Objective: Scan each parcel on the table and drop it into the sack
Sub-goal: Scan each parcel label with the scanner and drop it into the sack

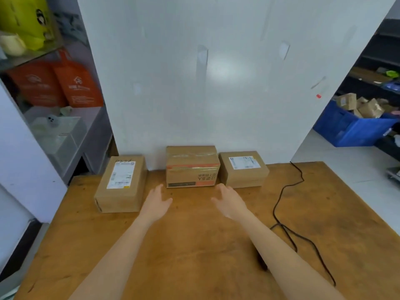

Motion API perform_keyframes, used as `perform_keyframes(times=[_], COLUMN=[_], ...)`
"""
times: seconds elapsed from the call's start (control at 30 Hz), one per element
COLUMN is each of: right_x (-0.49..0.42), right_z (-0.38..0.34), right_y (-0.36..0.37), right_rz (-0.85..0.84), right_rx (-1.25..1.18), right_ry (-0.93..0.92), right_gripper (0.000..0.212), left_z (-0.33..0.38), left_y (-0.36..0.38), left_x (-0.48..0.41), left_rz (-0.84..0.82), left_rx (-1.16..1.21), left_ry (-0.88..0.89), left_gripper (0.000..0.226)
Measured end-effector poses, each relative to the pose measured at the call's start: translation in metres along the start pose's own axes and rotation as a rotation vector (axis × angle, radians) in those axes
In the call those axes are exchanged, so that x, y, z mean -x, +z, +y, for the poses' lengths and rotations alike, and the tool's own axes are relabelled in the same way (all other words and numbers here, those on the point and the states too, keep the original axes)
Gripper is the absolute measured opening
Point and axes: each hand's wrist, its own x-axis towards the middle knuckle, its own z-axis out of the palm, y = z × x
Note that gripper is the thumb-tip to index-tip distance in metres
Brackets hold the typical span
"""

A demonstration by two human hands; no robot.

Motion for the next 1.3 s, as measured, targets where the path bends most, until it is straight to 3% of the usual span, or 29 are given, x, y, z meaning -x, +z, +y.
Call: perform_keyframes(times=[0.17,0.33,0.53,0.63,0.73,0.8,0.93,1.03,1.13,1.3], right_x=[-0.079,-0.132,-0.146,-0.139,-0.129,-0.116,-0.084,-0.062,-0.04,0.009], right_z=[0.004,0.009,0.027,0.043,0.055,0.063,0.08,0.087,0.095,0.115], right_y=[-0.022,-0.018,-0.002,0.005,0.01,0.014,0.024,0.019,0.01,-0.009], right_rz=[0.025,0.019,0.069,0.044,-0.065,-0.183,-0.305,-0.314,-0.376,-0.634], right_rx=[-0.051,-0.152,-0.417,-0.547,-0.782,-1.002,-0.982,-0.968,-0.975,-0.899], right_ry=[-0.021,-0.002,0.153,0.257,0.468,0.576,0.535,0.441,0.354,0.249], right_gripper=[0.048,0.059,0.061,0.07,0.086,0.085,0.09,0.078,0.062,0.105], left_z=[0.029,0.036,0.04,0.041,0.03,0.02,0.019,0.025,0.033,0.038], left_y=[0.003,0.01,0.013,0.009,0.012,0.017,0.029,0.04,0.052,0.061], left_x=[-0.072,-0.112,-0.106,-0.09,-0.073,-0.06,-0.025,0.005,0.034,0.075], left_rz=[0.048,0.081,0.202,0.108,-0.074,-0.166,-0.158,-0.091,-0.018,0.237], left_rx=[0.106,0.225,0.095,0.14,0.367,0.494,0.574,0.625,0.696,0.893], left_ry=[-0.028,-0.052,-0.219,-0.329,-0.53,-0.625,-0.65,-0.669,-0.654,-0.573], left_gripper=[0.073,0.058,0.069,0.092,0.099,0.091,0.053,0.05,0.062,0.077])
